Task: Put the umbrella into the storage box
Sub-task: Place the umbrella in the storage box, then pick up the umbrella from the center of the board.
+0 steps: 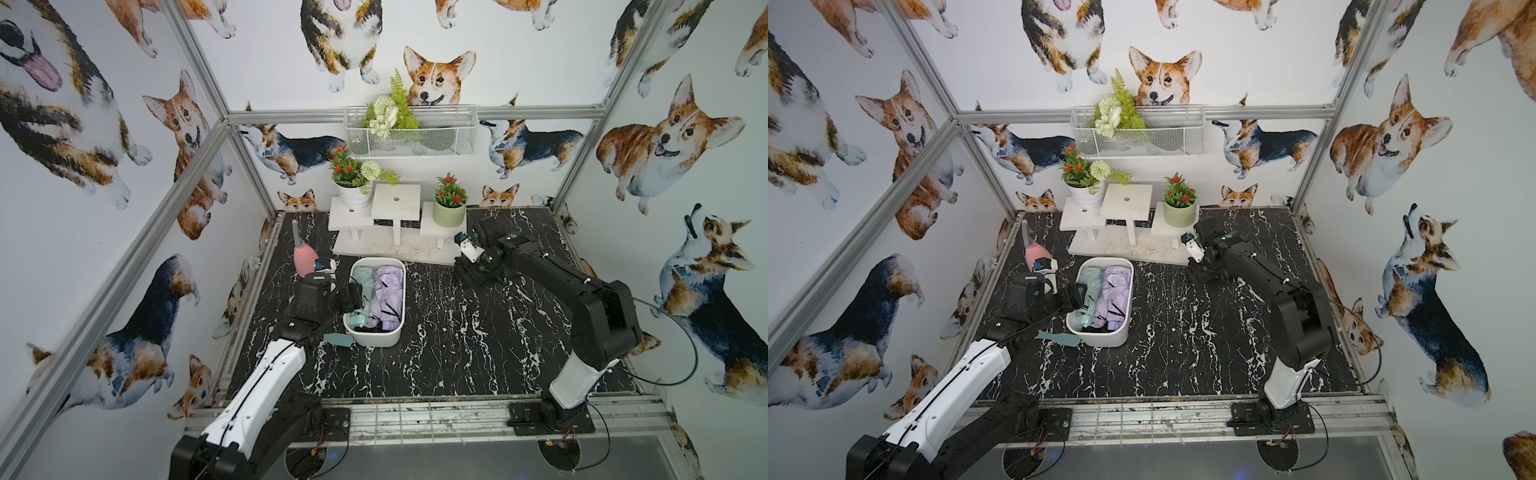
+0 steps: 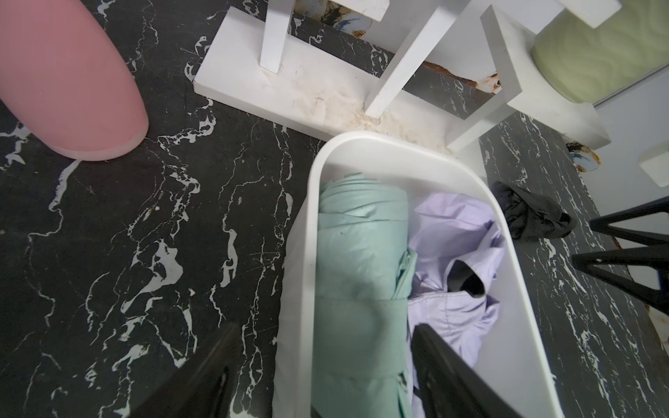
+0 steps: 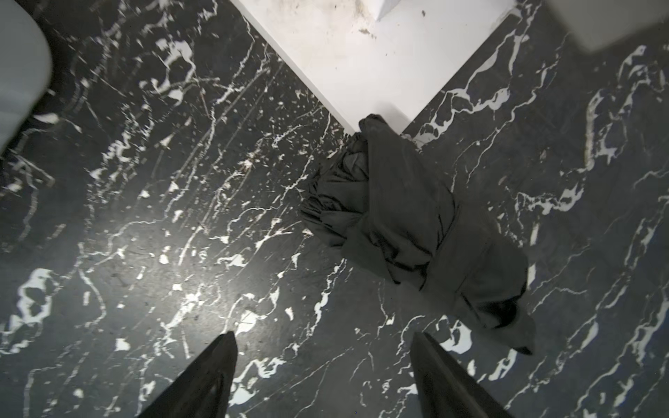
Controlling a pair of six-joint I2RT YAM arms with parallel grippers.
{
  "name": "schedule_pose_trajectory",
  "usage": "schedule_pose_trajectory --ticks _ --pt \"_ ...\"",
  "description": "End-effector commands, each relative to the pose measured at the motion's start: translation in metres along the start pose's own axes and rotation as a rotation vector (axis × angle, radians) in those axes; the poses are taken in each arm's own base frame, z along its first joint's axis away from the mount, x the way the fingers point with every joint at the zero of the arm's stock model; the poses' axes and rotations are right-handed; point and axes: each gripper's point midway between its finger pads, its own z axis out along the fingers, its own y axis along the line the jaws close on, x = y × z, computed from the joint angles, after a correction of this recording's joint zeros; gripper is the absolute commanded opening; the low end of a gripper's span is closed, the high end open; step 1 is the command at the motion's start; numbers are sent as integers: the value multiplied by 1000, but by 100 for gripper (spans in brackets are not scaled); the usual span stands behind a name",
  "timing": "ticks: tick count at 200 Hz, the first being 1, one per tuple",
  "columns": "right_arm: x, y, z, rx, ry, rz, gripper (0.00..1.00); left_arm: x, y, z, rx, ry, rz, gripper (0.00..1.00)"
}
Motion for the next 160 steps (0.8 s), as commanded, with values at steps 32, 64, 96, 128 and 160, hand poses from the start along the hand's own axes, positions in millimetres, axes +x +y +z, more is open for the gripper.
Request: schedule_pose_trajectory --ticks 32,64,96,128,160 --pt "7 -31 31 69 98 -195 84 -3 -4 -1 17 -18 15 79" --pt "15 -36 55 41 146 -231 85 -2 -3 0 15 -18 19 79" --pt "25 -30 76 -25 181 -212 85 -2 -5 -1 20 -15 19 79" --pt "24 -35 93 -1 178 -220 81 -3 -5 -3 23 -23 21 79" --pt "11 -37 86 31 118 -197 59 -3 -5 -2 22 -20 21 79"
